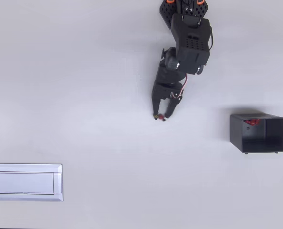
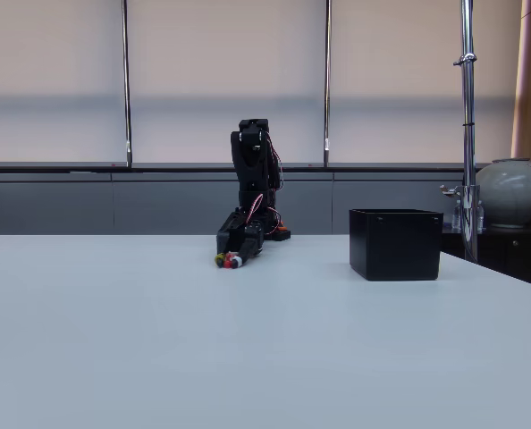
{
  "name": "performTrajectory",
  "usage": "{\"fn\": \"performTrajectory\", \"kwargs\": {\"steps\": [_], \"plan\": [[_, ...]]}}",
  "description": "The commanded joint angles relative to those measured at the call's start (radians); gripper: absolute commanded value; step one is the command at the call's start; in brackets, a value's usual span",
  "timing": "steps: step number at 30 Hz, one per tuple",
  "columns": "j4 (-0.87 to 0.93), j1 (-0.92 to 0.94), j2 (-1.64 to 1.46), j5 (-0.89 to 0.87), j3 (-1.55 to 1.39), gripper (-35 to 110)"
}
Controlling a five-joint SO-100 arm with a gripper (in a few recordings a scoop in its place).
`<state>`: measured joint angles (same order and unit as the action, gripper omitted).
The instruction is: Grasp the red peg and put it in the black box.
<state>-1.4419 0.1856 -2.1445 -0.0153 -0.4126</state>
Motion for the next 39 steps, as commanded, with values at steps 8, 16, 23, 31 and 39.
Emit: {"fn": "performTrajectory", "kwargs": {"steps": [8, 16, 23, 31, 39], "plan": [[0.419, 0.017, 0.279, 0.029, 0.011, 0], [1.632, -0.002, 0.831, 0.075, -0.199, 0], [1.983, -0.067, 0.989, 0.130, -0.288, 0], [2.284, -0.204, 1.129, 0.285, -0.489, 0], [2.217, -0.382, 1.239, 0.298, -0.543, 0]]}}
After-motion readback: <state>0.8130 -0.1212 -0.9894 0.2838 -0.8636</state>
